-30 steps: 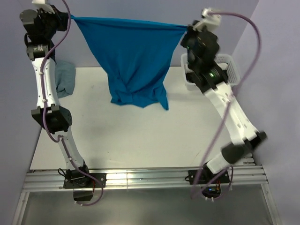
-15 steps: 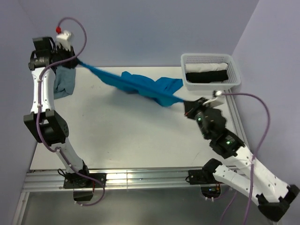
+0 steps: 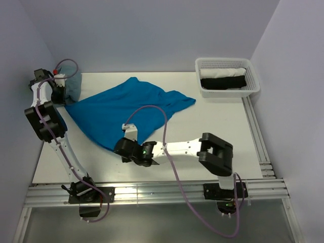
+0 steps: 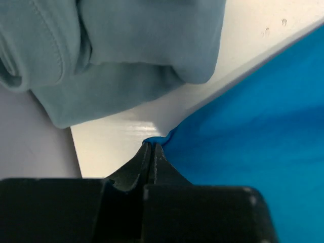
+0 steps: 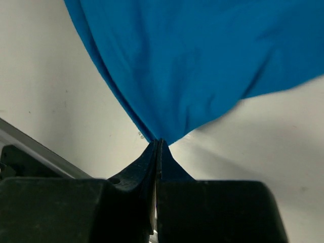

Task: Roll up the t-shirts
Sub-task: Flatten the tshirt

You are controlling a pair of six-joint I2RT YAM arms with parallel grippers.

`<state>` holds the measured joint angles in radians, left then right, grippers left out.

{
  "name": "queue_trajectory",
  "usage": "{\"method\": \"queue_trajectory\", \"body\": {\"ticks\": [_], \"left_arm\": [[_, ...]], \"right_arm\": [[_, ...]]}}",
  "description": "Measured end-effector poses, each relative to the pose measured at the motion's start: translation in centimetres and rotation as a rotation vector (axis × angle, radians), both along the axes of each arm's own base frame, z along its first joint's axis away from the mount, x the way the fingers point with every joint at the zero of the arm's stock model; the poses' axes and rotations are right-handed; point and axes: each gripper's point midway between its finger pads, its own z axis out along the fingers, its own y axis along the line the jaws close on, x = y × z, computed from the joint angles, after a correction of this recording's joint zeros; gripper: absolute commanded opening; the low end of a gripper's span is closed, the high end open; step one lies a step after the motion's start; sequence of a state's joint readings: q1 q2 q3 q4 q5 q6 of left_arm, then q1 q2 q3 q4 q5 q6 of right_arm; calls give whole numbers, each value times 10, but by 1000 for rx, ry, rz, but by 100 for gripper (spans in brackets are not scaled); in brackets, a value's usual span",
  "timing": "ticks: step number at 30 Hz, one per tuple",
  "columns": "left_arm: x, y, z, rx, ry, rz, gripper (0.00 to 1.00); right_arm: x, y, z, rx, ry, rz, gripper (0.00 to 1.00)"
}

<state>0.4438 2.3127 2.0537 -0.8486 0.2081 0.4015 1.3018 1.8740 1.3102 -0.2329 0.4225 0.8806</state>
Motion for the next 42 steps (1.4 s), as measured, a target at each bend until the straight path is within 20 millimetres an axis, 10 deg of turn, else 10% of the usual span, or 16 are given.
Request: {"method": "queue_trajectory", "body": {"ticks": [5,9,11,22,32,42], "left_arm": [[17,-10,11,41,-32,-14,24],[33,-23,32,51,-95,-38,64],[34,-28,46,58,-126,-58,99],[-24,-95,149,-86,-221,-296,99],[-126,-198,92,-372,-43,-774,90],[-164,-238,71,-463,-76,-996,78]], "right_arm": [[10,20,-19,-11,68,91,0],[41,47,-6,43,78,147,0],[57,63,6,91,66,171,0],[107,79,34,177,46,227,0],[136,67,46,190,30,211,0],[152,62,58,210,22,197,0]]}}
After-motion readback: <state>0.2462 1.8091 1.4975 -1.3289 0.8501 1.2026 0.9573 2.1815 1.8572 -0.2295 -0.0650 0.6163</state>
